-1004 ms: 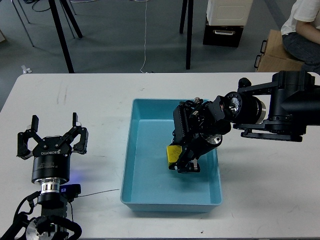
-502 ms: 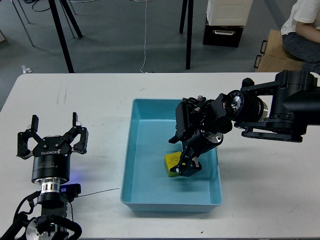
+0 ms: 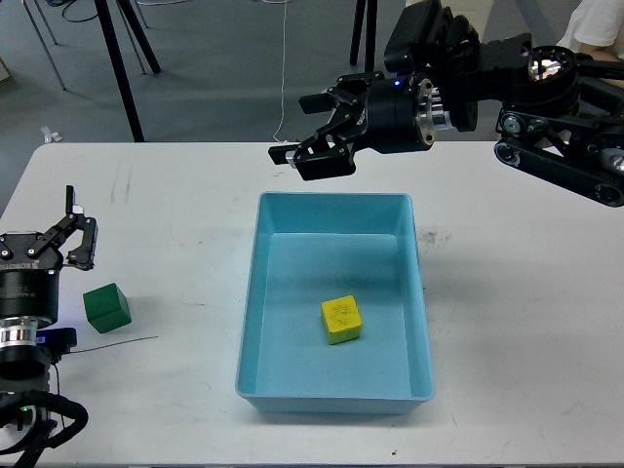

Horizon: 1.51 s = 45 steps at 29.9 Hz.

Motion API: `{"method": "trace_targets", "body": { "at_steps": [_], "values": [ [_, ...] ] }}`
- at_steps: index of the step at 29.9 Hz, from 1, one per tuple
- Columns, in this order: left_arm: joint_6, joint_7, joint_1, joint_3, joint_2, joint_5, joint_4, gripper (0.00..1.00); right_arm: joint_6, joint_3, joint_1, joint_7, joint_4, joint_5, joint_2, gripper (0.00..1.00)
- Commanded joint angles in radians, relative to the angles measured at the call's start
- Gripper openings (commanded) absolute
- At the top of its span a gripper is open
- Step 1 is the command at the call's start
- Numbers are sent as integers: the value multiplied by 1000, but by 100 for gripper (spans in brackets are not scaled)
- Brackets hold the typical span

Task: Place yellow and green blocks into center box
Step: 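Withdraw the right gripper up and away from the box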

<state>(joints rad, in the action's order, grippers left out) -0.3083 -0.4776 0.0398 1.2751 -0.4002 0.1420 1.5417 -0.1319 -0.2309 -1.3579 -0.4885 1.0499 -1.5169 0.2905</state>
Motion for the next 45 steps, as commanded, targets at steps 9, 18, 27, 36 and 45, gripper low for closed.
{"method": "trace_targets", "body": {
  "at_steps": [9,18,27,36,45],
  "values": [
    [-20,-11,-90,78,-301,-171,-58,100,43,-320,219,0,11,328,-77,98],
    [-51,-11,-214,135,-355,-821,-72,100,63,-499,469,0,248,328,126,98],
    [-180,-11,-339,125,-353,-1238,-84,100,69,-847,842,0,426,330,253,98],
    [-180,-11,-461,87,-406,-1674,-12,100,92,-1078,1215,0,483,340,236,99],
    [-180,-11,-714,-265,-511,-1904,20,100,213,-1082,1333,0,480,425,237,98]
  ]
}}
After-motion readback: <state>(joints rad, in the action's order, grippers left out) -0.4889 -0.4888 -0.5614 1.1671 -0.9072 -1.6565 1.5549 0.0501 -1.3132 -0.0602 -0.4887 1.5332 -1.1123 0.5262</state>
